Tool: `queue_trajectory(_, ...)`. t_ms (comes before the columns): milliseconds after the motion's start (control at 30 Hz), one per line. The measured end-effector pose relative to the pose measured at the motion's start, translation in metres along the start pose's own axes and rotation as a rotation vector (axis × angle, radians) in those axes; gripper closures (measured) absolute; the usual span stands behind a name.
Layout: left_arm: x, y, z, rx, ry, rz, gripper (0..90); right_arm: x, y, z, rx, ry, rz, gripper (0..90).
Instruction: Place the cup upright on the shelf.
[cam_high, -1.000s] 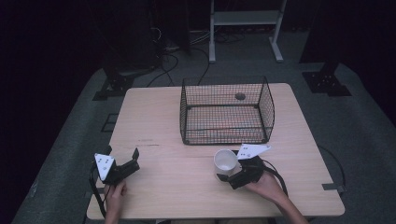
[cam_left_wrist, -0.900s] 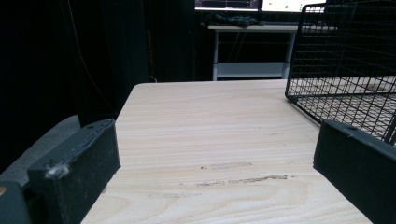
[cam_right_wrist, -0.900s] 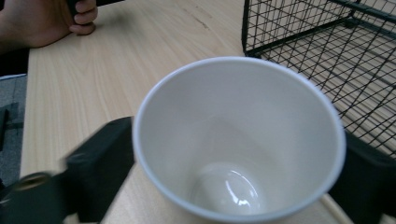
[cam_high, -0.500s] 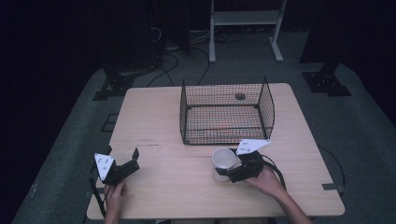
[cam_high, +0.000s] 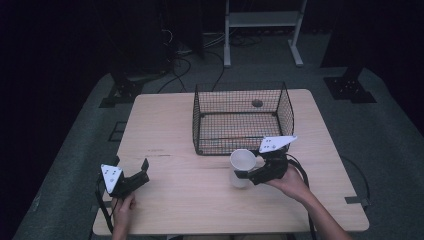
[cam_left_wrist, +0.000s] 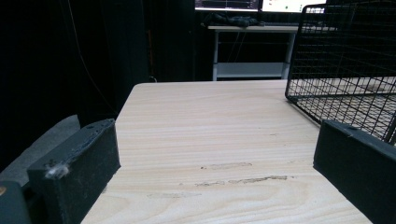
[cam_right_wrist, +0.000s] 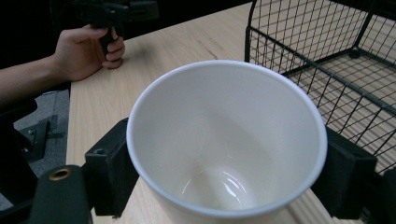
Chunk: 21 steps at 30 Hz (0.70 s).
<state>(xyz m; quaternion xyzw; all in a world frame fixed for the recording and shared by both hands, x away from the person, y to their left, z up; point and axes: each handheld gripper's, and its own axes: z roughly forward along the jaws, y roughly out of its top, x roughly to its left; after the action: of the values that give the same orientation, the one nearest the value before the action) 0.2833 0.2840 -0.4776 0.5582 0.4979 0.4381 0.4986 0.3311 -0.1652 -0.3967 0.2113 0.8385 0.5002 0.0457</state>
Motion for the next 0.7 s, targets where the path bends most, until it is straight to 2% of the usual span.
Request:
queue_trajectory(333,0.000,0.000,0.000,0.001,-0.001,0.003,0.0,-0.010,0.022,-0.009,-0.017,0.027,0.000,19.2)
queue_trajectory(700,-0.001,0.000,0.000,-0.002,-0.002,0.001,0.0,-0.019,0.042,-0.015,-0.016,0.020,-0.012,19.2)
